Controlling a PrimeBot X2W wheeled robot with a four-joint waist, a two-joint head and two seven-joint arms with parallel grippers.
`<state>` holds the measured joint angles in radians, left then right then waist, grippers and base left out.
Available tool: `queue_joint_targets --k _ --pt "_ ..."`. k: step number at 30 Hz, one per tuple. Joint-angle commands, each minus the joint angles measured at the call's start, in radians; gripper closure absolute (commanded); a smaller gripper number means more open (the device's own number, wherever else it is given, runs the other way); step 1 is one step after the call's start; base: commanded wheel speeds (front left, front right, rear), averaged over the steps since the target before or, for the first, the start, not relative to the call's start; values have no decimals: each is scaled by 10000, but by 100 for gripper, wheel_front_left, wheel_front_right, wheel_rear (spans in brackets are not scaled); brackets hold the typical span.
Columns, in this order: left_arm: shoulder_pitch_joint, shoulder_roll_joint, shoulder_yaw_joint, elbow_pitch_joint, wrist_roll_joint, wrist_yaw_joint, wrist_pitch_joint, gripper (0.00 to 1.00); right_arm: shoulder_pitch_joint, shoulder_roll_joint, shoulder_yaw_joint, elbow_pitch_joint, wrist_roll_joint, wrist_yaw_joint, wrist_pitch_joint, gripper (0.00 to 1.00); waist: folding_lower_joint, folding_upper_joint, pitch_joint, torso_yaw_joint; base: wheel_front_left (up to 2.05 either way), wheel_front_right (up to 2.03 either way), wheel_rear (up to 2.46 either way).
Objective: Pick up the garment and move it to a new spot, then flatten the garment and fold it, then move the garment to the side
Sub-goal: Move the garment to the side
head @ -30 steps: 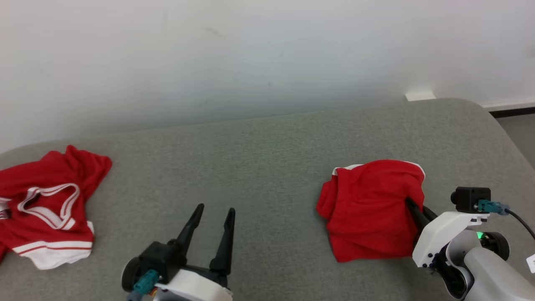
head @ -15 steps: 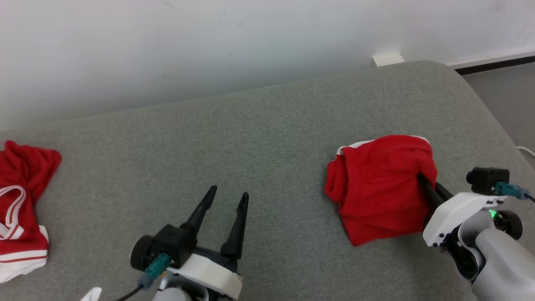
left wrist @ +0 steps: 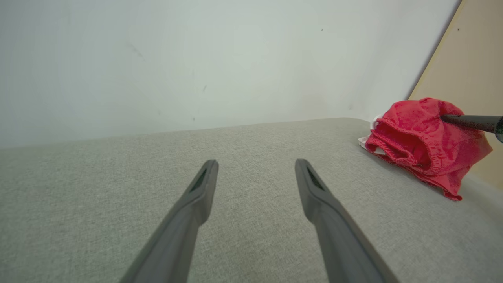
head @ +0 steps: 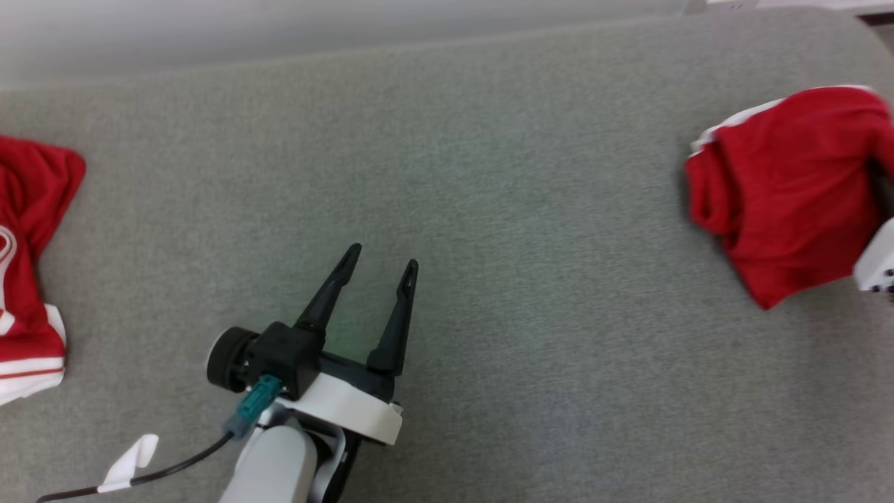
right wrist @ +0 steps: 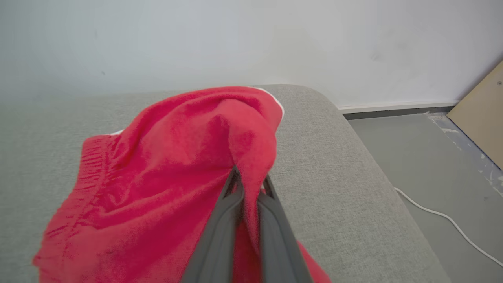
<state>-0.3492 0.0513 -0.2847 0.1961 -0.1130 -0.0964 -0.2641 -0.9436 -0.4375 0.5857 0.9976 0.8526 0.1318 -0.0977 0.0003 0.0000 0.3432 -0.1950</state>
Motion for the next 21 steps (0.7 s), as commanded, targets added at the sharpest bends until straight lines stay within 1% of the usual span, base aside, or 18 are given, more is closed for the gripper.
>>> queue_joint_targets --k 1,4,10,11,12,13,17,19,21 --pt "-155 85 81 -35 187 -27 -1 0 -258 -247 -55 400 -29 -23 -33 100 -3 0 504 371 0 0 0" --pt "-179 78 152 -57 199 -50 -1 0 -500 -587 -76 868 -90 -23 -84 100 -3 0 633 459 0 0 0" --pt "-132 65 316 -57 195 -79 -1 0 -876 -1134 360 1461 -477 -23 -220 100 -3 0 708 509 0 0 0" --pt "-128 65 342 -57 189 -85 -1 0 -907 -1162 413 1574 -531 -23 -250 89 -3 0 698 511 0 0 0" --pt "-112 65 371 -44 187 -80 -1 0 -937 -1170 480 1690 -617 -23 -276 54 -3 0 668 509 0 0 0" --pt "-85 63 387 -18 184 -91 -1 0 -964 -1161 520 1861 -660 -23 -253 0 -3 0 620 508 0 0 0" --pt "74 50 458 43 58 -117 -1 0 -968 -1112 627 2265 -809 -23 -559 0 -3 0 233 525 0 0 0" --pt "168 40 528 41 -20 -110 -1 0 -922 -1067 528 2397 -705 -23 -783 0 -3 0 -51 543 0 0 0" --pt "326 36 672 9 -97 -48 -1 0 -1001 -927 447 2311 -642 -23 -1067 0 -3 0 -375 535 0 0 0"
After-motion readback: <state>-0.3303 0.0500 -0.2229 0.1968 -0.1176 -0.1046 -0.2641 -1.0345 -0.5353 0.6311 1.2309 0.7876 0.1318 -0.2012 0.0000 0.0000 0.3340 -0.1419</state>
